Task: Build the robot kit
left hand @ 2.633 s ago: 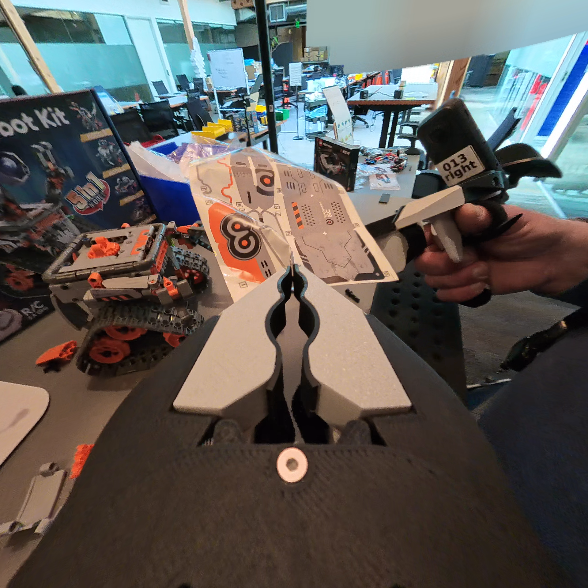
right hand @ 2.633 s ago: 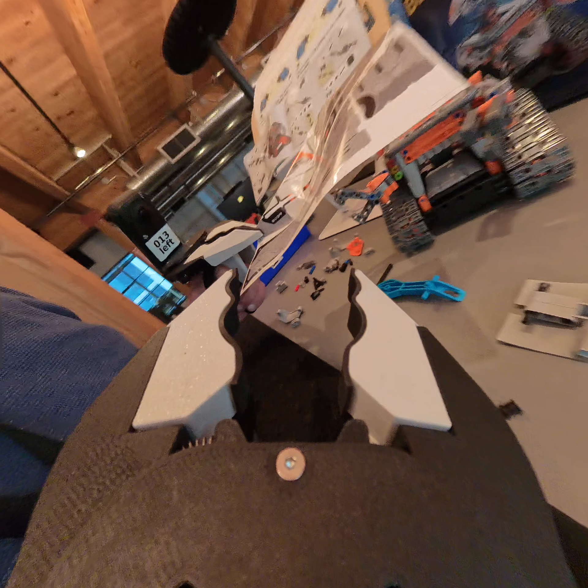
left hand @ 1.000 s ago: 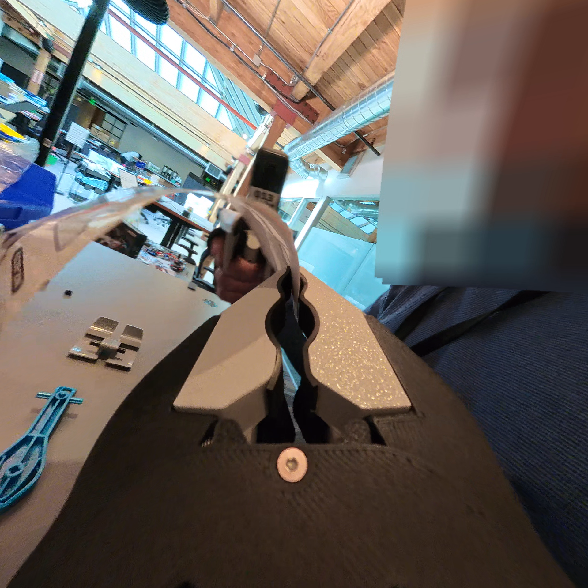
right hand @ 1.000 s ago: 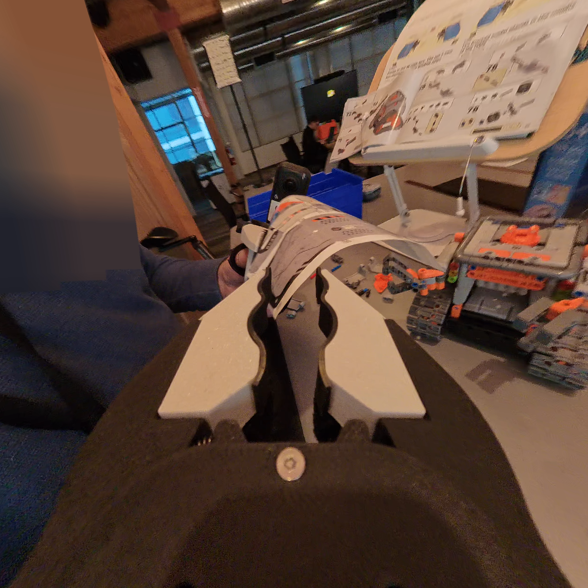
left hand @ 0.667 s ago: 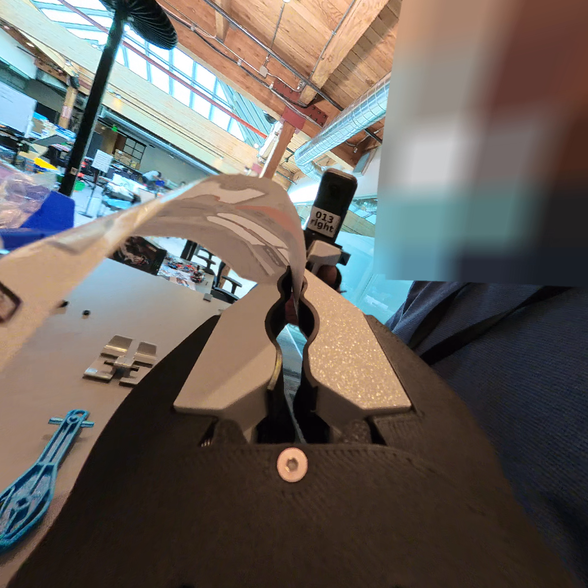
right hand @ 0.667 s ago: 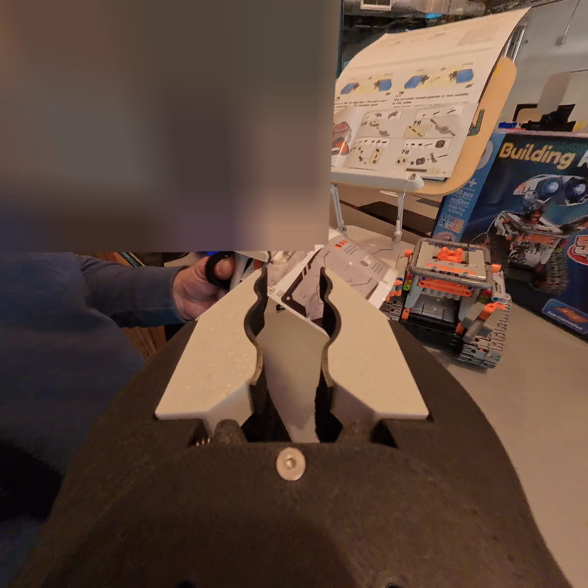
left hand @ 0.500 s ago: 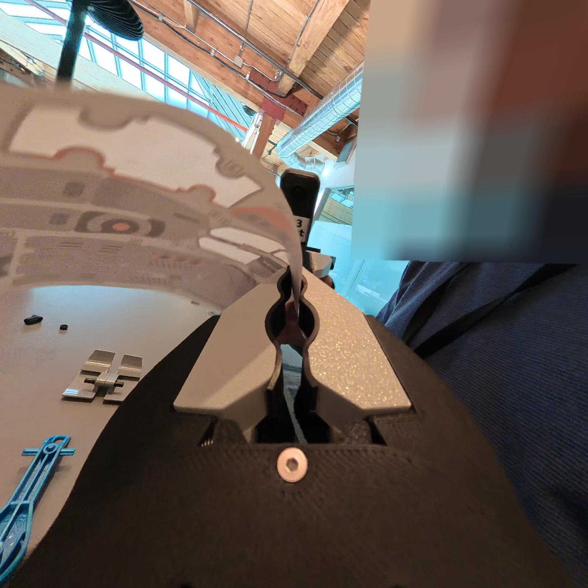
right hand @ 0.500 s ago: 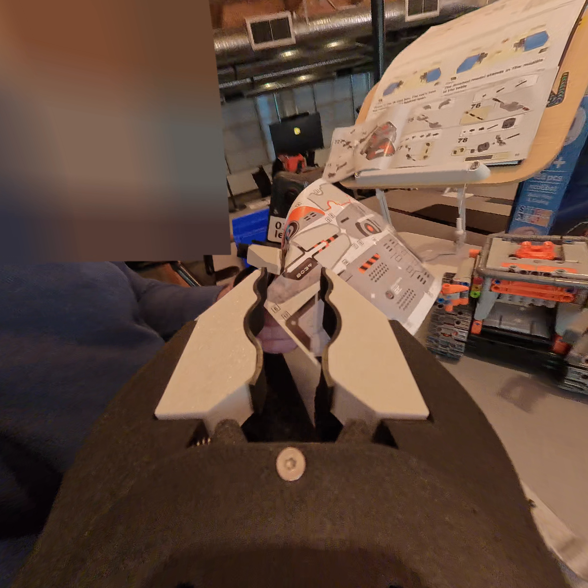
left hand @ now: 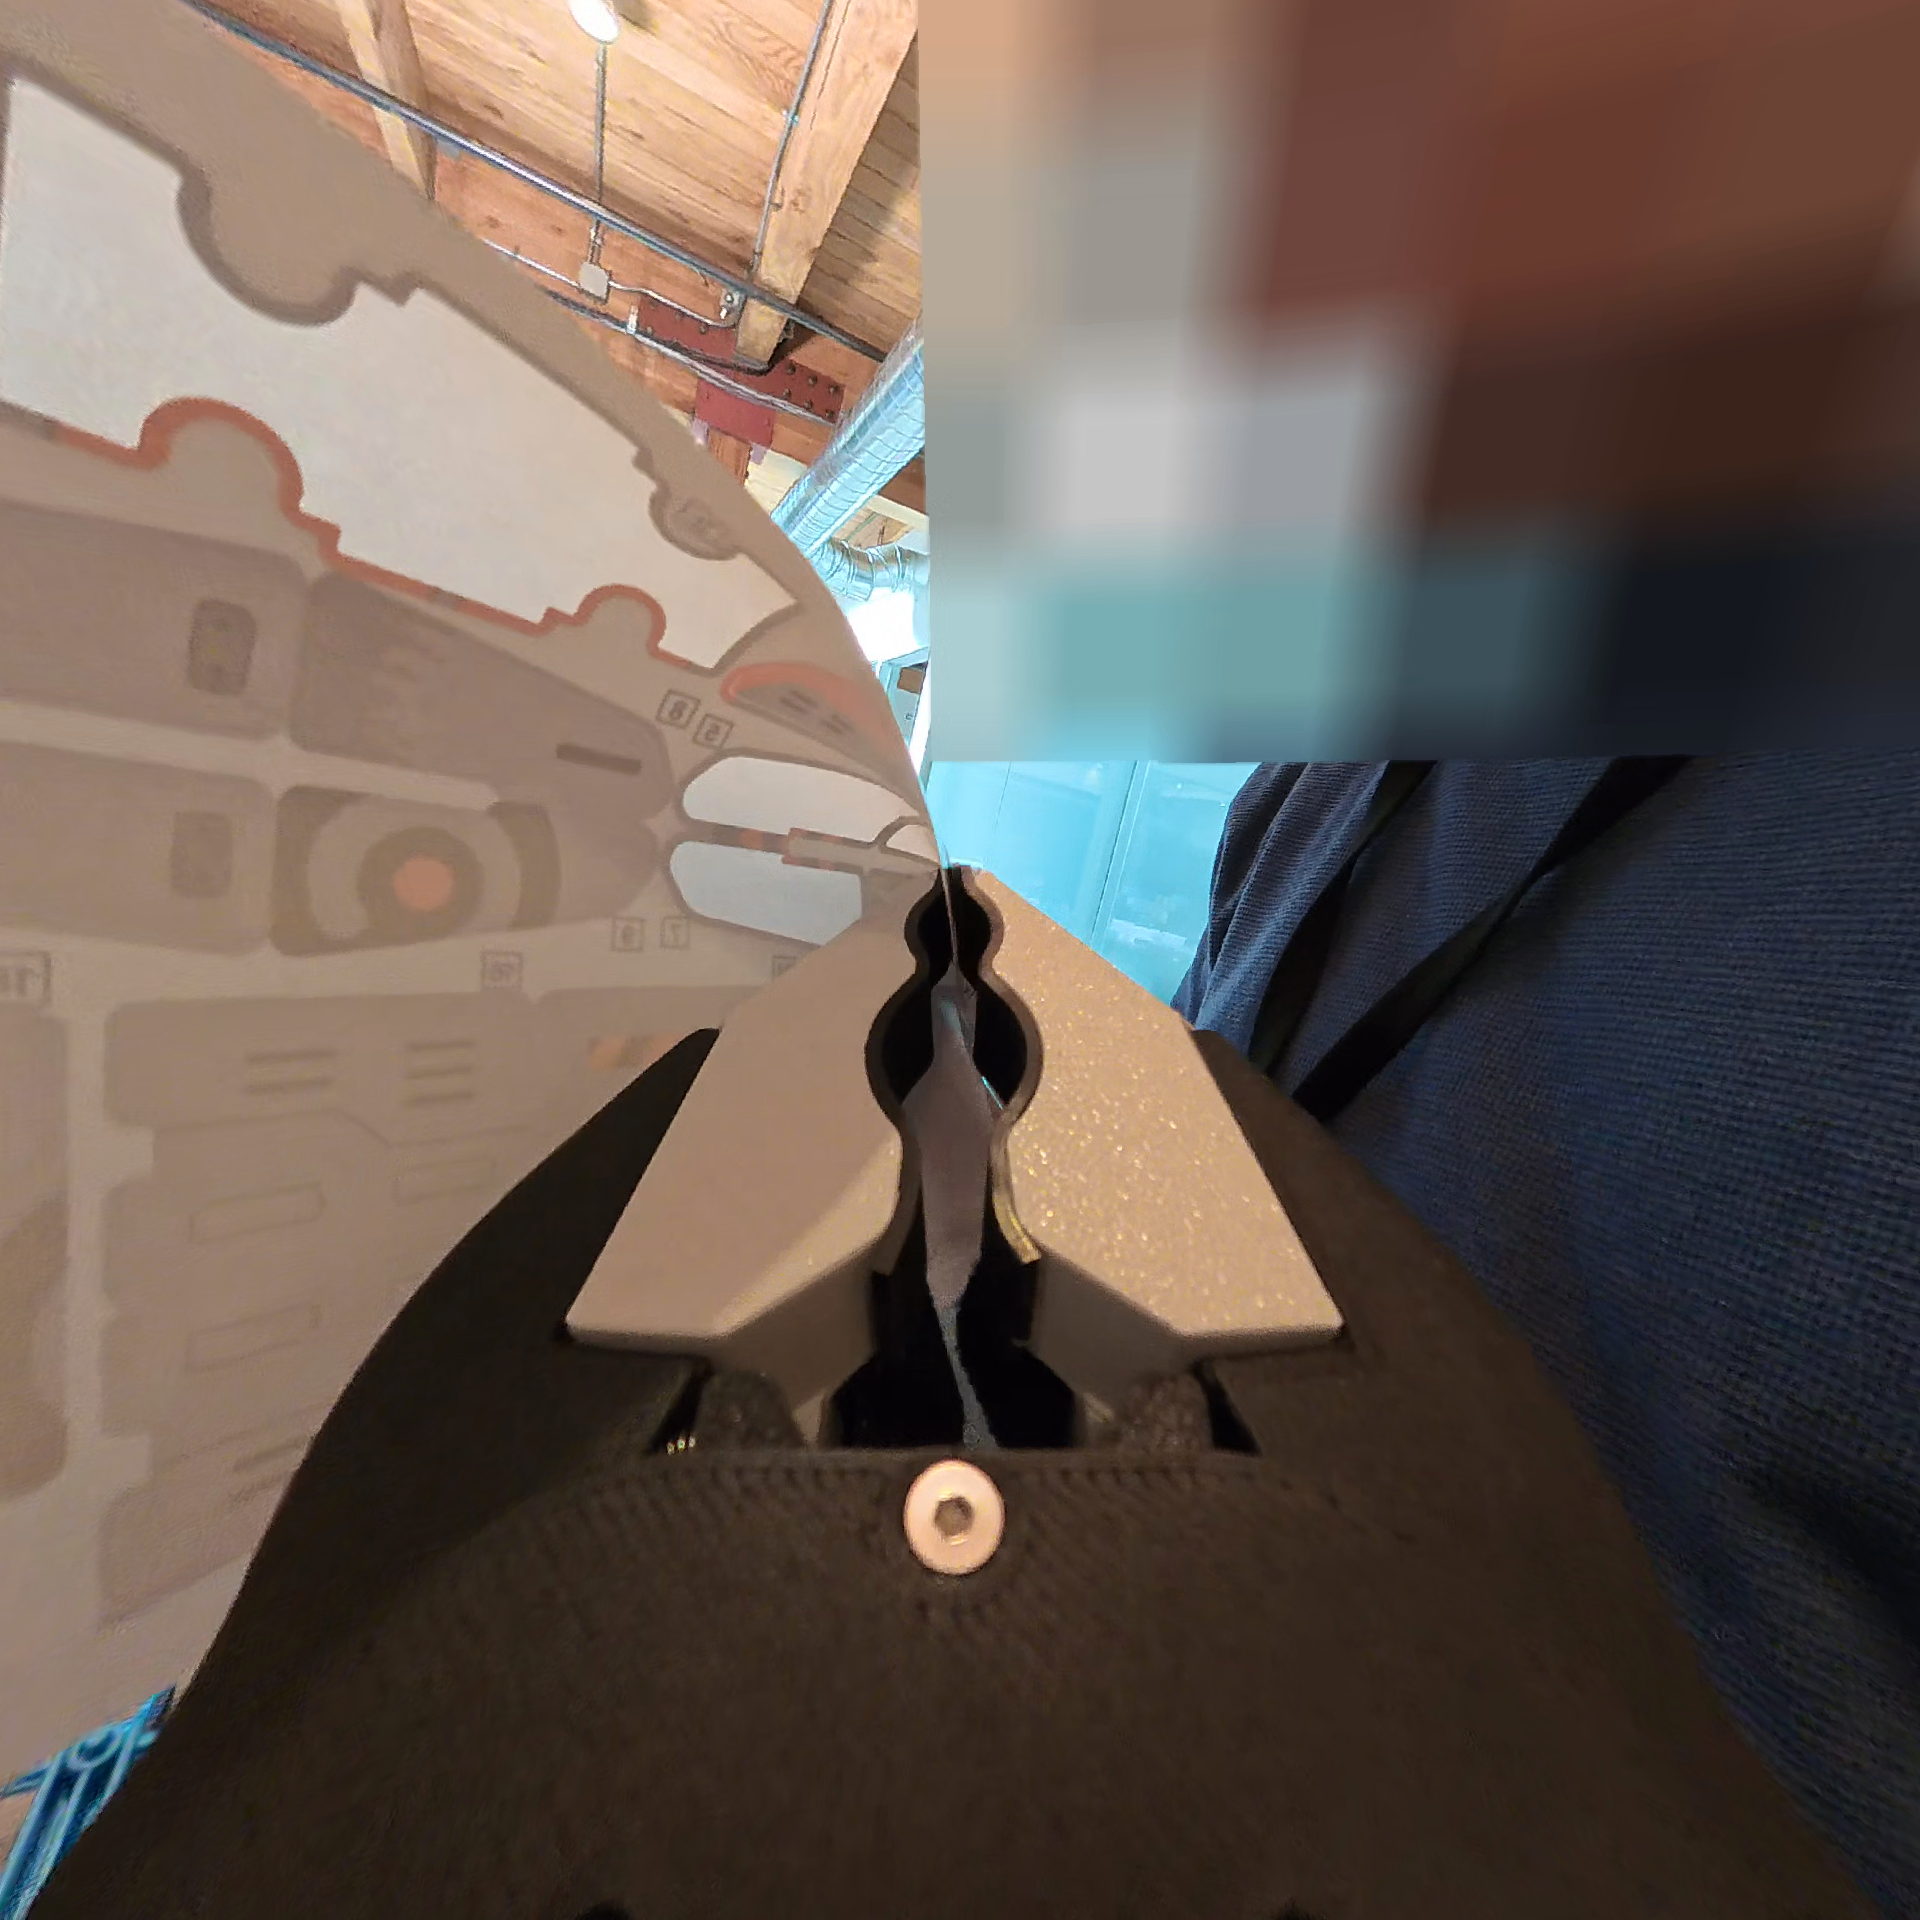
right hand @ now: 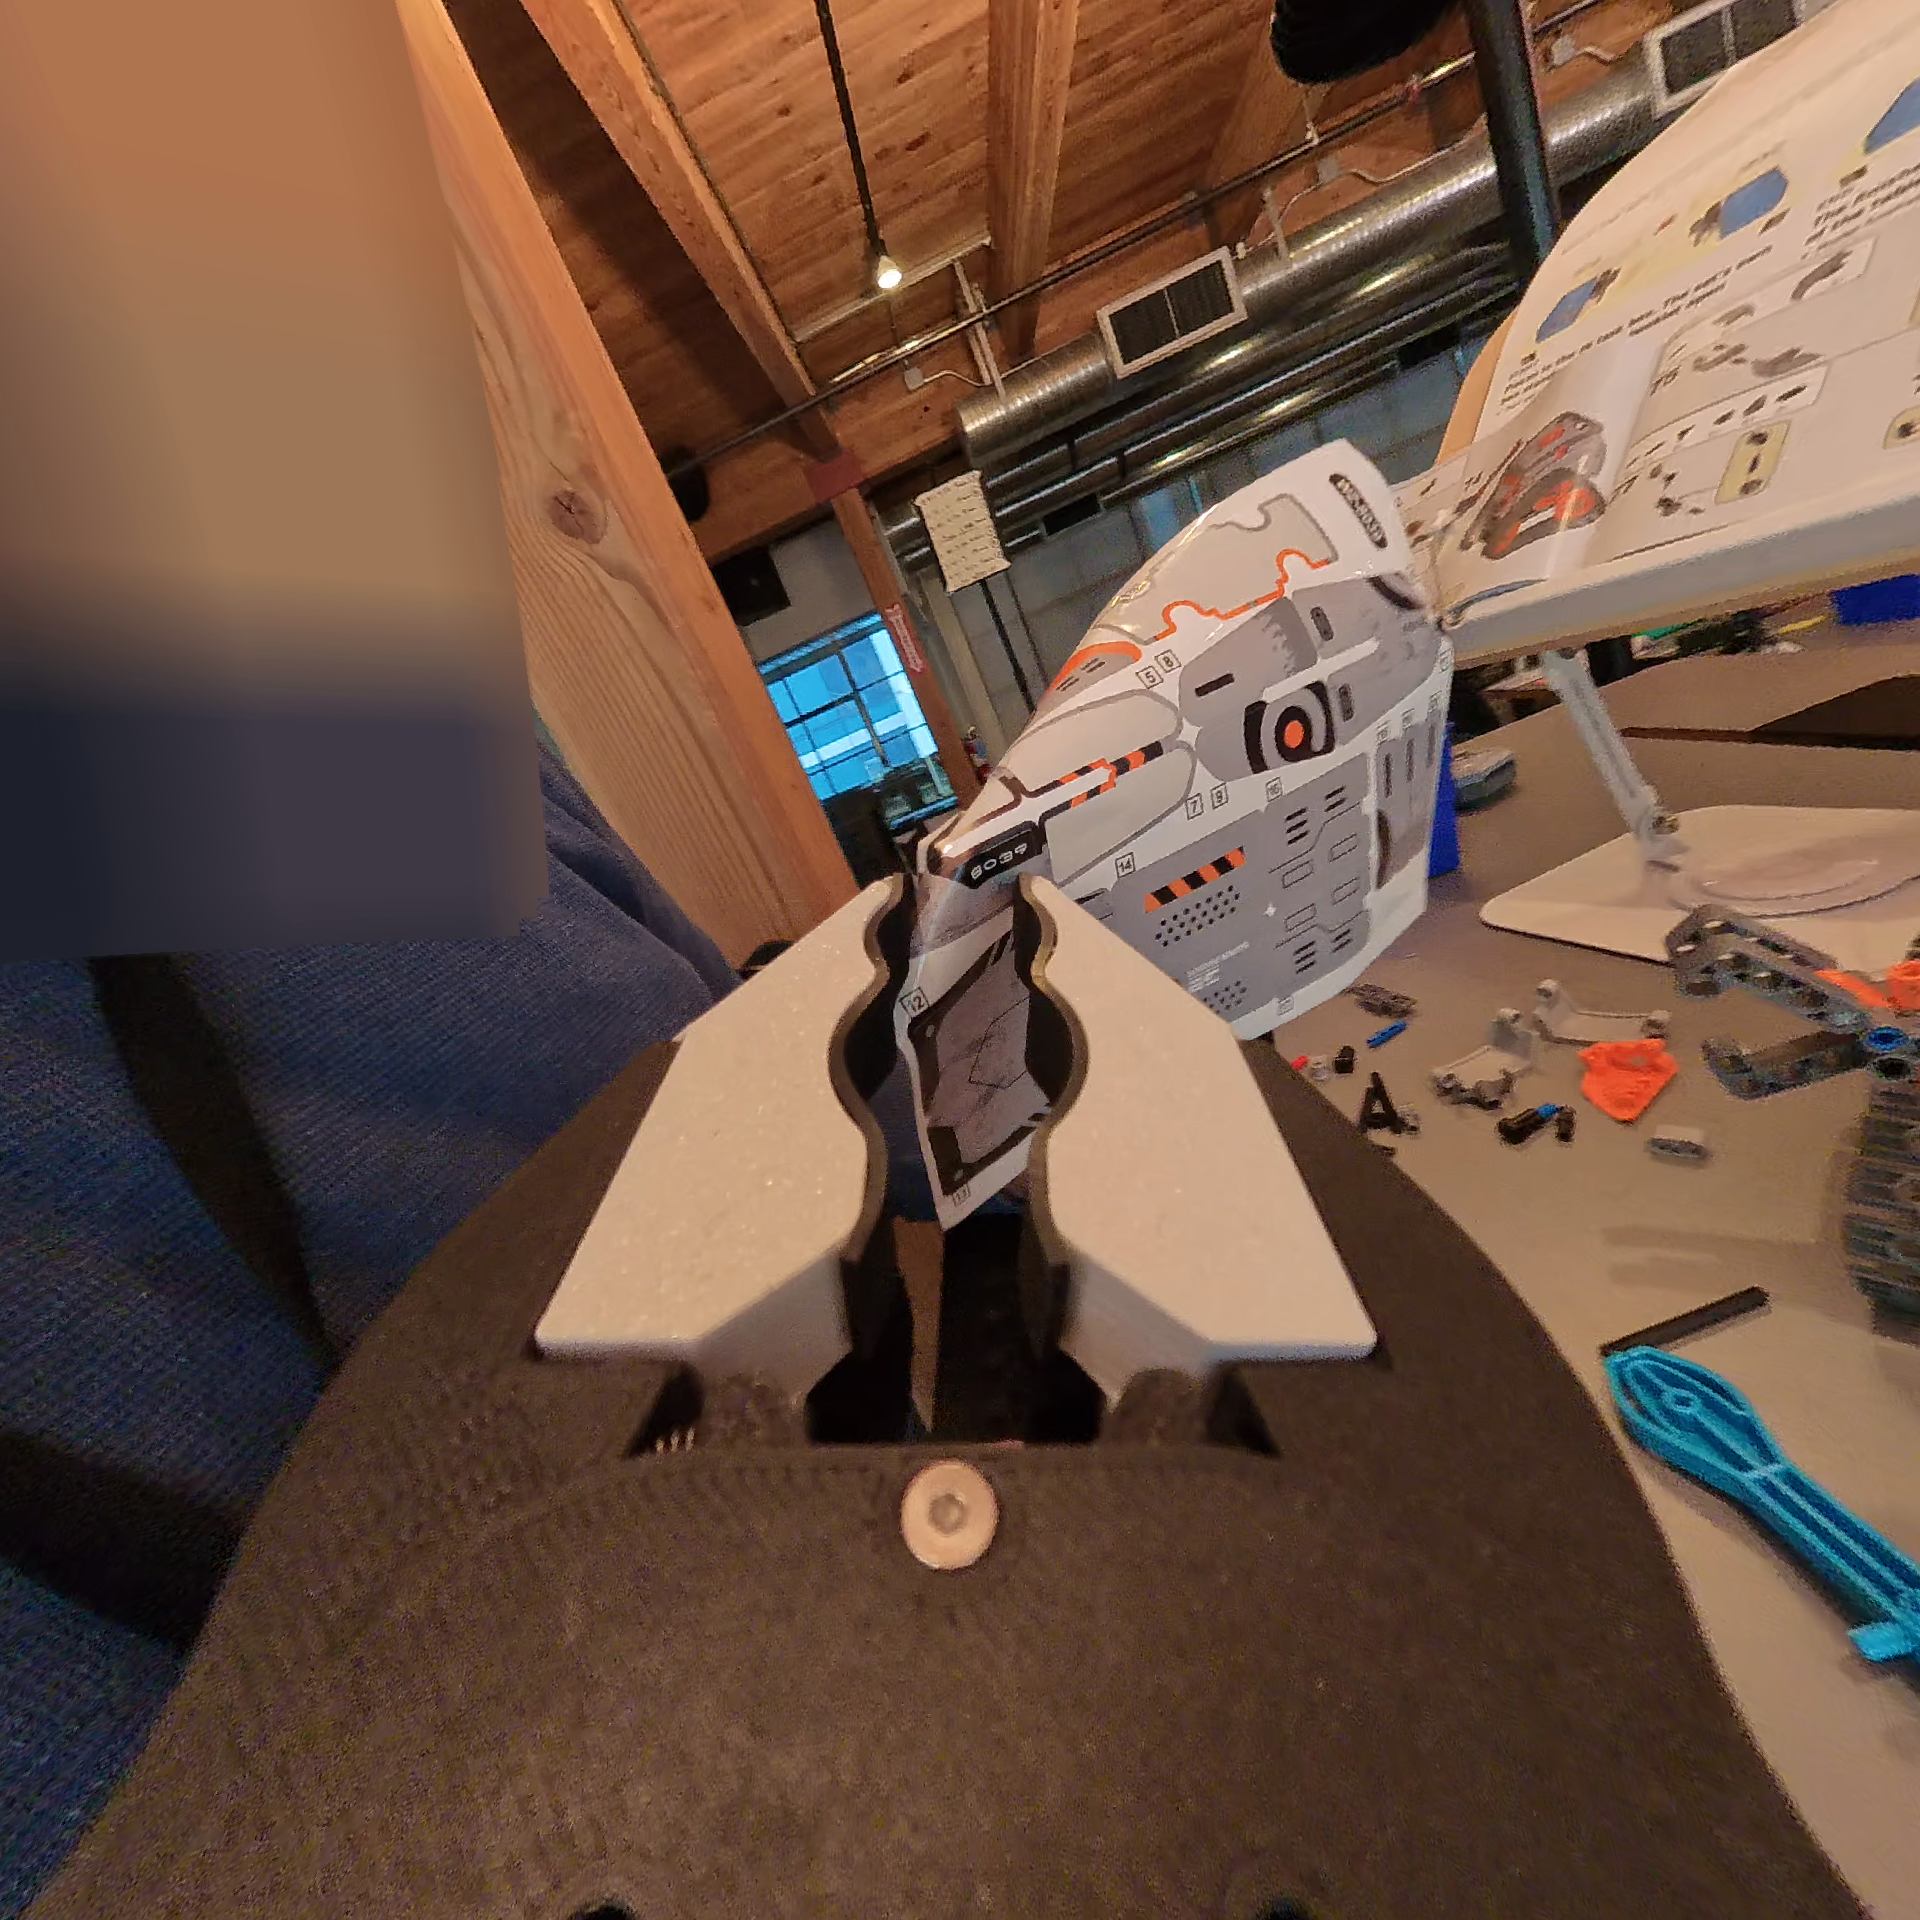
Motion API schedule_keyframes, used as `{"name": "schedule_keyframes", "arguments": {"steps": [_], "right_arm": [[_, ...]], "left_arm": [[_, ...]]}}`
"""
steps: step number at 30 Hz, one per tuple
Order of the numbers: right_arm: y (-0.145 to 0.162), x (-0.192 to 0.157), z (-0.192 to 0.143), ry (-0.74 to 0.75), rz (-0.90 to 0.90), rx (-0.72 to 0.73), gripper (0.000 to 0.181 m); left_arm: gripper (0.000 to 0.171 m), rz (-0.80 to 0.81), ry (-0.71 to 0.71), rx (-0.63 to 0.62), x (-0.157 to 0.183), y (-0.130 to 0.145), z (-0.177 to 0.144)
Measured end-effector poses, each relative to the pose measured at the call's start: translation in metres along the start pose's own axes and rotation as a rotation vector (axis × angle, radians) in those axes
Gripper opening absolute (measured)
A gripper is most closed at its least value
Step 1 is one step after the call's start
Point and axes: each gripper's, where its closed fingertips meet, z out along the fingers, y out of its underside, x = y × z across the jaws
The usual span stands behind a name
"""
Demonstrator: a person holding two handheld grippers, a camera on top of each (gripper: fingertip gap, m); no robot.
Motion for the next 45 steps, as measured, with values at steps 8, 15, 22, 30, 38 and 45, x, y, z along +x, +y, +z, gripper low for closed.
{"name": "schedule_keyframes", "arguments": {"steps": [8, 15, 22, 30, 38, 45], "right_arm": [[-0.005, 0.012, -0.01, 0.189, -0.177, -0.056, 0.015], [0.0, 0.02, -0.012, 0.294, -0.255, -0.131, 0.007], [-0.002, 0.02, -0.015, 0.284, -0.214, -0.058, 0.0], [-0.008, 0.027, -0.023, 0.494, -0.471, -0.153, 0.009], [-0.007, 0.031, -0.025, 0.606, -0.587, -0.21, 0.006], [-0.012, 0.033, -0.029, 0.714, -0.687, -0.228, 0.011]], "left_arm": [[0.0, 0.107, -0.129, -0.083, -0.016, 0.003, -0.005], [0.0, 0.164, -0.198, -0.114, -0.023, 0.006, -0.004], [0.0, 0.183, -0.211, -0.109, -0.024, 0.006, -0.003], [0.0, 0.319, -0.344, -0.159, -0.033, 0.004, -0.004], [0.0, 0.43, -0.405, -0.213, -0.034, 0.006, -0.001], [0.0, 0.541, -0.511, -0.255, -0.041, 0.004, -0.002]]}}
